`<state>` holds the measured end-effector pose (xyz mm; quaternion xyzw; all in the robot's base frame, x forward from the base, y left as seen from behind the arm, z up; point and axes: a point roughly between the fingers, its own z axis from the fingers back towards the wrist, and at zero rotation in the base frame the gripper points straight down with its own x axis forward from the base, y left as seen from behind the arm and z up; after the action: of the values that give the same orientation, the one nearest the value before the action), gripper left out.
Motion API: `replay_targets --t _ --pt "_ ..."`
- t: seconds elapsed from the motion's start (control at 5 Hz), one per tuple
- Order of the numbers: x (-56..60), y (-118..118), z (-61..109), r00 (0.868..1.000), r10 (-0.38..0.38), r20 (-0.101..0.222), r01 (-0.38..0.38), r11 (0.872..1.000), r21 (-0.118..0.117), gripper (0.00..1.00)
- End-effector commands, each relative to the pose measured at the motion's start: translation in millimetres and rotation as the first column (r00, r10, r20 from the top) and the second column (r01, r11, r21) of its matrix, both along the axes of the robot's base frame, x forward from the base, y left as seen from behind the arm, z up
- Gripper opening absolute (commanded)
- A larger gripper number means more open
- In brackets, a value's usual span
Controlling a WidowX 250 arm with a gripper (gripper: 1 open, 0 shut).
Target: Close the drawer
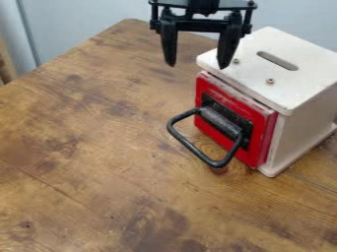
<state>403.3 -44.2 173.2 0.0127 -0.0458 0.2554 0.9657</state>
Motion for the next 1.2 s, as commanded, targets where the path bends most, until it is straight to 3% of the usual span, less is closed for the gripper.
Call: replay_targets --t 0.0,0.2,0.4,0.6,0.8,1.0 --pt "-0.5 8 23.0 0.997 0.019 0.075 -0.018 1.0 -0.01 1.0" --pt "-6.6 8 24.1 0.997 0.017 0.079 -0.017 1.0 -0.008 1.0" --pt "-7.5 0 34.5 0.995 0.031 0.095 -0.029 0.999 -0.019 1.0" --pt "-7.9 -12 36.5 0.993 -0.001 0.12 0.006 0.999 -0.034 1.0" --pt "-7.7 -26 38.9 0.992 -0.042 0.123 0.044 0.999 -0.015 1.0" --pt "-8.8 -26 31.3 0.993 -0.017 0.113 0.017 1.0 0.0 1.0"
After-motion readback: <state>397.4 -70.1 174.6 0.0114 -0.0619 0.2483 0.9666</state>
